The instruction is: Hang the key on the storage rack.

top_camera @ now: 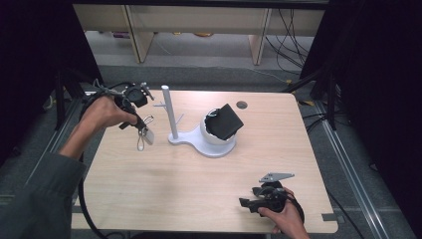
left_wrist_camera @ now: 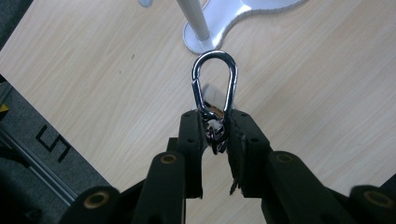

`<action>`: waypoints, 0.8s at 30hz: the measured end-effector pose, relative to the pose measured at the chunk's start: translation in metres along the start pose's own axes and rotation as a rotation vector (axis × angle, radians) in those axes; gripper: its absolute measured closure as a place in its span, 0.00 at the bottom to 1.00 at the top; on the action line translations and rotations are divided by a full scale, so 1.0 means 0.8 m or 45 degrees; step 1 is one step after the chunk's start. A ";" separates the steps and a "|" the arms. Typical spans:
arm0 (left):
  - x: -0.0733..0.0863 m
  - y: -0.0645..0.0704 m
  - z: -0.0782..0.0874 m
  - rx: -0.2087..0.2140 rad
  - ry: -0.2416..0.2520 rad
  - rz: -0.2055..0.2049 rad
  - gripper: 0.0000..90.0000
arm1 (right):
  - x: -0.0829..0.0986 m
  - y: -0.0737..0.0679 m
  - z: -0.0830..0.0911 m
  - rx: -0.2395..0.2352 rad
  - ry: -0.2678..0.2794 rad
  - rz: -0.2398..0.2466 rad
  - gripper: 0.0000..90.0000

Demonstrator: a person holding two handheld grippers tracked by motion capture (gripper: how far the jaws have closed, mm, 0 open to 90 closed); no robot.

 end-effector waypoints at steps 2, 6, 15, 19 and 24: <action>-0.002 -0.003 0.003 0.005 -0.002 0.001 0.83 | 0.001 -0.002 0.000 -0.003 0.000 -0.006 0.31; -0.006 -0.014 0.010 0.002 0.006 0.039 0.83 | 0.001 -0.001 0.000 0.015 -0.007 -0.006 0.31; -0.011 -0.030 0.011 -0.011 -0.007 0.070 0.83 | 0.001 -0.002 0.000 0.013 -0.007 -0.002 0.31; -0.017 -0.029 0.010 -0.021 -0.017 0.065 0.83 | 0.000 -0.002 -0.002 0.010 0.004 -0.005 0.31; -0.028 -0.028 0.010 -0.017 -0.004 0.065 0.83 | -0.001 -0.003 -0.004 0.001 0.024 -0.012 0.31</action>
Point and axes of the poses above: each handheld gripper's, and its own axes: z roughly backward along the jaws, x roughly out of its underside, y roughly to its right, the point moved 10 cm from there along -z, roughly forward along the jaws, and after that the axes turned 9 degrees about -y, right-handed, at the moved point
